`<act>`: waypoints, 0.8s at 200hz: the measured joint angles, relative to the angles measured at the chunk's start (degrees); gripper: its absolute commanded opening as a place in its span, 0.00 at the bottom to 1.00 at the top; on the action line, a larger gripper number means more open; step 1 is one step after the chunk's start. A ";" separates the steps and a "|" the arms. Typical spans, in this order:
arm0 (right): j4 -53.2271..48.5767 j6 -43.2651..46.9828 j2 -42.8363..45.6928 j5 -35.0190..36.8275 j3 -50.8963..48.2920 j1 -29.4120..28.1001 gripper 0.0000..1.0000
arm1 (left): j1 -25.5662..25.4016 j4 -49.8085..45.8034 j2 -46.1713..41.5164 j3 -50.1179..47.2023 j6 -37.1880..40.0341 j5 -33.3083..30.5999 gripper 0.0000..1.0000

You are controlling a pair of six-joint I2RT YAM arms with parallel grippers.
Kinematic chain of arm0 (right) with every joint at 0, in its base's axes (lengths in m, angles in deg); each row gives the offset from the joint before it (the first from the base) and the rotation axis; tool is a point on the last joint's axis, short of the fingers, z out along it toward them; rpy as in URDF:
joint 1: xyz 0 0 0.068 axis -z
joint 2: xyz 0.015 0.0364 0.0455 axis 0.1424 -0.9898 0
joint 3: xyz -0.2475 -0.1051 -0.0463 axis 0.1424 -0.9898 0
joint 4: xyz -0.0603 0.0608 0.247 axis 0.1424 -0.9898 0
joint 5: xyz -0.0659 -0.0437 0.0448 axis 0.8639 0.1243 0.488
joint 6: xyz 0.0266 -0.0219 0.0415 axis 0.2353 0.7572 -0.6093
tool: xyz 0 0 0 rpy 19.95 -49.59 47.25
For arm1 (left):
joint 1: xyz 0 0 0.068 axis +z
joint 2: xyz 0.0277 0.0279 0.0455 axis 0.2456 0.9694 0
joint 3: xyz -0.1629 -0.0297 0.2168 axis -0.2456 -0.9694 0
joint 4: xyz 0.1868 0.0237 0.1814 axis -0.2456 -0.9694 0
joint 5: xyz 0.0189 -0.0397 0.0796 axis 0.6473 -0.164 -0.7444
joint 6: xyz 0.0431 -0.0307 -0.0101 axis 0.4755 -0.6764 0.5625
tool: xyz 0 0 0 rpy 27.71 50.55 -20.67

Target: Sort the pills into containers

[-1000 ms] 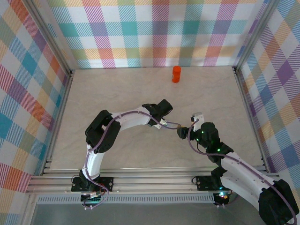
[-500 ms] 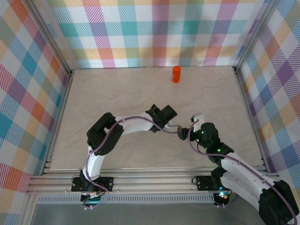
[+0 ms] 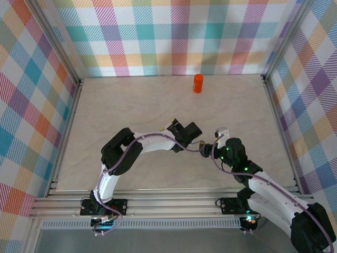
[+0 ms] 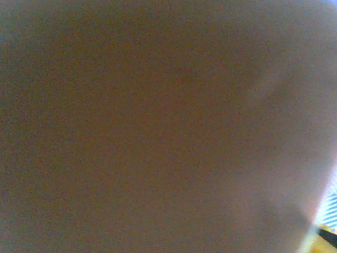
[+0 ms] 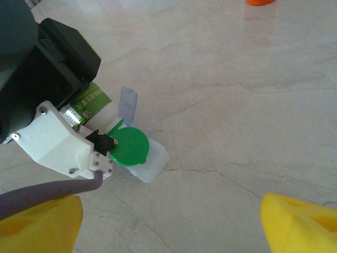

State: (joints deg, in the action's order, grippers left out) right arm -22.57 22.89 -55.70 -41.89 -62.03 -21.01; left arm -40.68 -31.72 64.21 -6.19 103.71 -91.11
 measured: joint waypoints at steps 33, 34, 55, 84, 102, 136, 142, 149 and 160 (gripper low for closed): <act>0.76 -0.39 0.02 -0.81 0.00 -0.02 0.87 | -0.55 -0.87 1.64 1.77 -0.76 -2.75 0.00; 0.87 -0.39 0.02 -0.87 0.00 -0.02 0.87 | -0.55 -0.94 1.70 1.86 -0.83 -2.75 0.00; 1.55 -0.63 0.02 -1.42 0.00 -0.02 0.87 | -0.85 -2.16 3.10 3.76 -1.95 -4.52 0.00; 1.62 -1.25 0.13 -1.55 0.00 -0.02 0.87 | -1.05 -2.78 3.85 4.85 -1.99 -5.66 0.00; 1.62 -1.29 0.39 -1.53 0.00 -0.02 0.87 | -1.22 -3.39 4.11 5.33 -2.08 -6.16 0.00; 1.70 -1.64 0.68 -1.49 0.00 -0.02 0.87 | -1.75 -3.72 4.61 5.64 -2.16 -7.69 0.00; 1.70 -1.68 0.72 -1.46 0.00 -0.02 0.87 | -1.95 -3.69 4.74 5.64 -2.16 -8.11 0.00; 1.53 -1.68 0.79 -1.49 -0.04 -0.02 0.87 | -2.08 -3.67 4.92 5.66 -2.19 -8.57 0.00; 1.27 -1.68 0.81 -1.46 -0.07 -0.02 0.87 | -2.14 -3.76 5.29 5.79 -2.56 -9.09 0.00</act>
State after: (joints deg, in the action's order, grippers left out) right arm -21.30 21.20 -54.89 -43.35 -62.10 -21.03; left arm -42.82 -35.48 69.50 -0.39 101.15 -100.20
